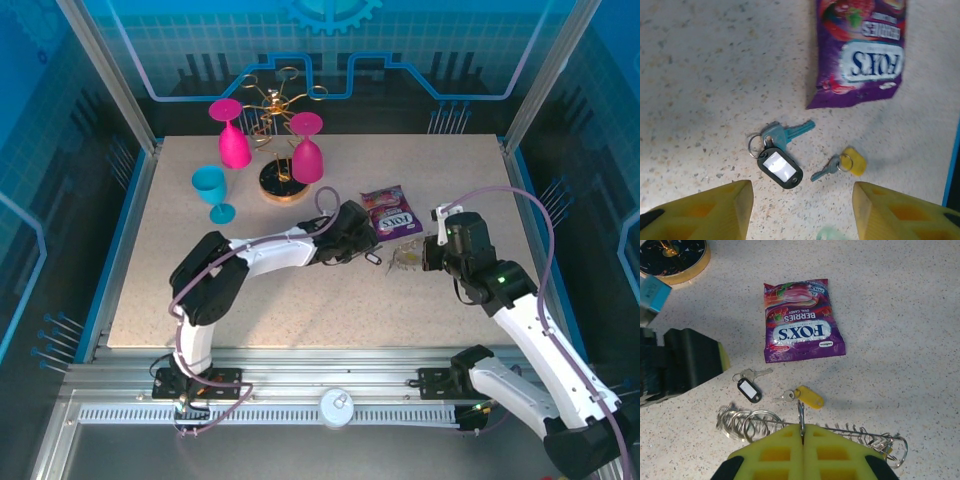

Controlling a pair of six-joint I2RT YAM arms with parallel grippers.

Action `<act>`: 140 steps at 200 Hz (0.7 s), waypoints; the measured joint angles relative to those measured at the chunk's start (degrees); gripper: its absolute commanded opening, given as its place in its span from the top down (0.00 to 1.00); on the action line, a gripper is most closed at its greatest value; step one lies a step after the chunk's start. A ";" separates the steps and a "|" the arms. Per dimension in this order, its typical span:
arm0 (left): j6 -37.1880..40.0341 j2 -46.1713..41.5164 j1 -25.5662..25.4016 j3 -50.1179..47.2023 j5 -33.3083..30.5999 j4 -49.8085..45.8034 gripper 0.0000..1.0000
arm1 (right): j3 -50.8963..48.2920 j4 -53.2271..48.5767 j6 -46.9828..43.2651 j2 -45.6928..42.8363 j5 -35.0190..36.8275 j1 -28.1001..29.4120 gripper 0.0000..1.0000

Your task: Put the keys on the keyring

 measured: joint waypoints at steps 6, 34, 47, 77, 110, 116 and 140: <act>-2.01 1.01 -0.20 1.99 -0.50 -2.60 0.45 | 0.00 -0.02 0.00 -0.11 -0.02 0.00 1.00; -8.31 5.60 -0.70 10.71 -2.51 -12.72 0.45 | 0.00 -0.13 -0.02 -0.42 -0.04 0.00 1.00; -10.36 7.74 -0.70 13.97 -3.19 -16.13 0.46 | 0.00 -0.26 -0.04 -0.52 -0.07 0.00 1.00; -14.05 10.67 -0.70 16.83 -3.80 -20.98 0.46 | 0.00 -0.31 -0.24 -1.20 -0.26 0.00 1.00; -15.80 13.35 -0.72 18.73 -3.80 -23.67 0.45 | 0.00 -0.28 -0.24 -1.20 -1.09 0.00 1.00; -15.87 13.77 -0.72 19.08 -3.78 -23.85 0.46 | 0.00 -0.28 -0.24 -1.20 -1.25 0.00 1.00; -15.87 15.34 -0.90 20.96 -3.76 -24.00 0.49 | 0.00 -0.28 -0.24 -1.20 -1.75 0.00 1.00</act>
